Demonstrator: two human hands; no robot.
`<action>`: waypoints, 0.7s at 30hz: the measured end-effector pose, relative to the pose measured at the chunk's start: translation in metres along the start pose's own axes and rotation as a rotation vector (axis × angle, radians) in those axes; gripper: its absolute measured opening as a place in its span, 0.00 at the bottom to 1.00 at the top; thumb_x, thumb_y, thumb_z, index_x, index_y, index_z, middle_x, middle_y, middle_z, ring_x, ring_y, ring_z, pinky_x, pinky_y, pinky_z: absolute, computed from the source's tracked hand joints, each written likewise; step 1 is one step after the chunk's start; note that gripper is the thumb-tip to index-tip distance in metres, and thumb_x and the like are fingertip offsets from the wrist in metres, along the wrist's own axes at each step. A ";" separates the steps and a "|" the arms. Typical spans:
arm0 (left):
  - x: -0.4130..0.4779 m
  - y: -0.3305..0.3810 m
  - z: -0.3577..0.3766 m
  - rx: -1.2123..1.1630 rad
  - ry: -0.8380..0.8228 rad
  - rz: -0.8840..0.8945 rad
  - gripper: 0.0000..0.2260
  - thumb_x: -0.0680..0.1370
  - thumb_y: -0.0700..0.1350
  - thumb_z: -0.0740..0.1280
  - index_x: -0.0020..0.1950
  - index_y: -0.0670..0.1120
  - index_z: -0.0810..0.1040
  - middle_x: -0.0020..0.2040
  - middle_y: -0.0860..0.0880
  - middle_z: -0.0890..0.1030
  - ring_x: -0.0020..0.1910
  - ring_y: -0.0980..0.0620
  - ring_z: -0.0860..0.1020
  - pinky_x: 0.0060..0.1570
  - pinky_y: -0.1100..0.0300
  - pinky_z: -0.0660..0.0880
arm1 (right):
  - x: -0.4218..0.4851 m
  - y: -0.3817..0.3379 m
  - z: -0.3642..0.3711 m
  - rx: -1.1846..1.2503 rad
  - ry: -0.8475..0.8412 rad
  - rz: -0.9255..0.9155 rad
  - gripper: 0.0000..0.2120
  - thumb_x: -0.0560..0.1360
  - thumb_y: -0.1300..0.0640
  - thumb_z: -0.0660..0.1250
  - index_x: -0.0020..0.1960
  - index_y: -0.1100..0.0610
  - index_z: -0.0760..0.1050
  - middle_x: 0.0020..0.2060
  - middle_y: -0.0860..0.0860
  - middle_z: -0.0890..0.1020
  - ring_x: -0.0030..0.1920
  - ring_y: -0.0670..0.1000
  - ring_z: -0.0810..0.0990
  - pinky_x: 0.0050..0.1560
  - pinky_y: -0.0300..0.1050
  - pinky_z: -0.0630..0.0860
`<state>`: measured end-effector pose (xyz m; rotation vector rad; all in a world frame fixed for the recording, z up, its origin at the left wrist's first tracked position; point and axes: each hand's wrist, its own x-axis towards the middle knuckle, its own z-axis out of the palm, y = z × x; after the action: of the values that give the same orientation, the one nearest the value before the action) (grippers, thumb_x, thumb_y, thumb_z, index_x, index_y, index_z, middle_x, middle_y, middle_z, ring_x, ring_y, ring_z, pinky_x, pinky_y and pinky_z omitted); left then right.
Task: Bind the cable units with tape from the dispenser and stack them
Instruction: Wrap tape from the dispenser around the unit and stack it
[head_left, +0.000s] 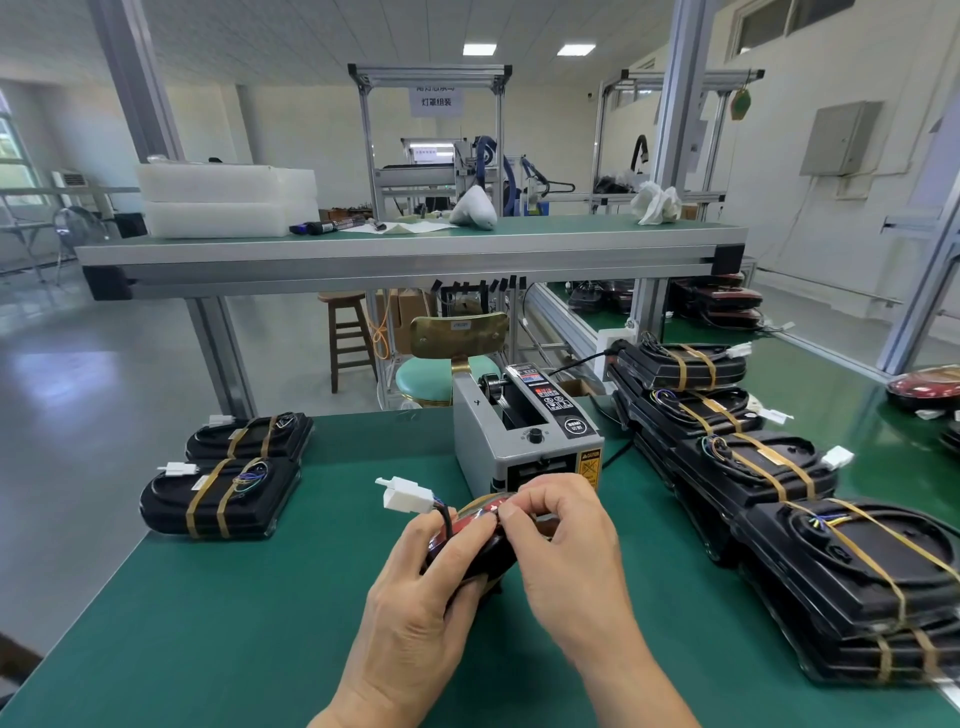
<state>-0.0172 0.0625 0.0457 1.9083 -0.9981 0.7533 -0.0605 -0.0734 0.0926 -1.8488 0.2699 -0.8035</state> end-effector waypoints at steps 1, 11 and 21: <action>0.000 0.000 0.000 0.000 -0.001 -0.002 0.28 0.70 0.37 0.71 0.67 0.56 0.73 0.61 0.59 0.70 0.56 0.60 0.75 0.57 0.69 0.72 | 0.000 0.000 0.000 -0.006 0.002 -0.012 0.10 0.73 0.61 0.71 0.34 0.50 0.78 0.45 0.38 0.76 0.48 0.39 0.78 0.47 0.31 0.72; 0.001 0.003 0.002 -0.013 0.024 -0.015 0.34 0.67 0.34 0.76 0.66 0.59 0.69 0.61 0.60 0.71 0.56 0.62 0.74 0.56 0.72 0.71 | 0.000 0.003 0.002 0.021 0.008 -0.026 0.12 0.73 0.63 0.70 0.34 0.50 0.76 0.44 0.43 0.77 0.50 0.39 0.76 0.46 0.28 0.69; 0.001 0.001 0.004 -0.010 0.053 -0.012 0.34 0.66 0.34 0.77 0.65 0.59 0.70 0.60 0.57 0.72 0.54 0.59 0.75 0.54 0.67 0.74 | 0.002 0.006 0.005 0.091 0.008 -0.018 0.14 0.74 0.63 0.69 0.33 0.48 0.76 0.43 0.40 0.76 0.48 0.41 0.77 0.44 0.29 0.71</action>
<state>-0.0168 0.0579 0.0448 1.8745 -0.9552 0.7865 -0.0549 -0.0736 0.0875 -1.7654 0.2186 -0.8227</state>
